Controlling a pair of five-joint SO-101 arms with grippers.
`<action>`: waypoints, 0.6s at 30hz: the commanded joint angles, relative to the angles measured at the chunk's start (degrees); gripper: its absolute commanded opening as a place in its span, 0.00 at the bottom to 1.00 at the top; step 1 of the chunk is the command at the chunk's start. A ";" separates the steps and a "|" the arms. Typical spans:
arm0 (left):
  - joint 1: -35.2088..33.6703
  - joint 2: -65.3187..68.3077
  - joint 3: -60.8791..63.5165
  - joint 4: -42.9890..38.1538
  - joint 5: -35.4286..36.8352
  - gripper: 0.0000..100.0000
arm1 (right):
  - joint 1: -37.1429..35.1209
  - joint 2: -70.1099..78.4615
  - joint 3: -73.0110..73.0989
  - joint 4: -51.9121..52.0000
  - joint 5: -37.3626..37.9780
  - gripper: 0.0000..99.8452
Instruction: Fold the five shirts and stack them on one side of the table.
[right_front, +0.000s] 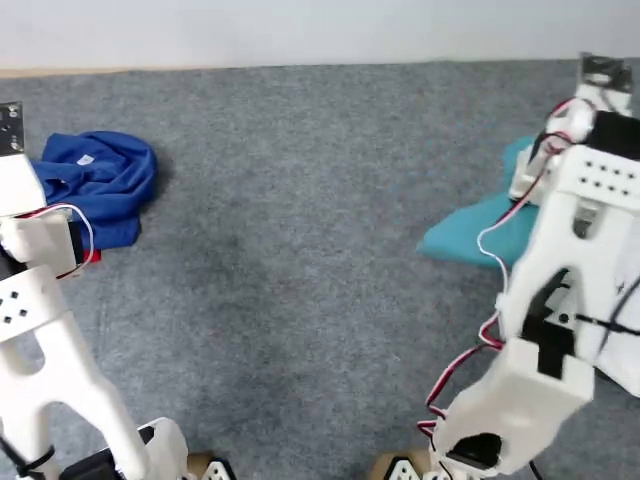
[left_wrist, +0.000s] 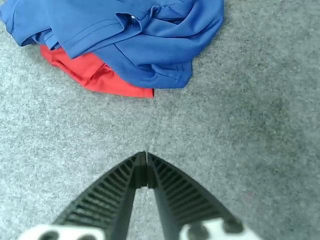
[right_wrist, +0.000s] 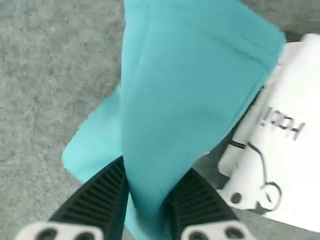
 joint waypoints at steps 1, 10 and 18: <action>0.26 -1.41 -0.22 -0.79 -0.44 0.01 | 3.03 -6.55 -0.44 2.42 2.37 0.01; 0.44 -1.41 -0.22 -1.05 -0.44 0.01 | 7.08 -7.16 -0.44 2.24 8.00 0.01; 0.44 -1.49 -0.22 -0.79 -0.44 0.01 | 12.44 -7.08 -0.44 -2.24 11.52 0.01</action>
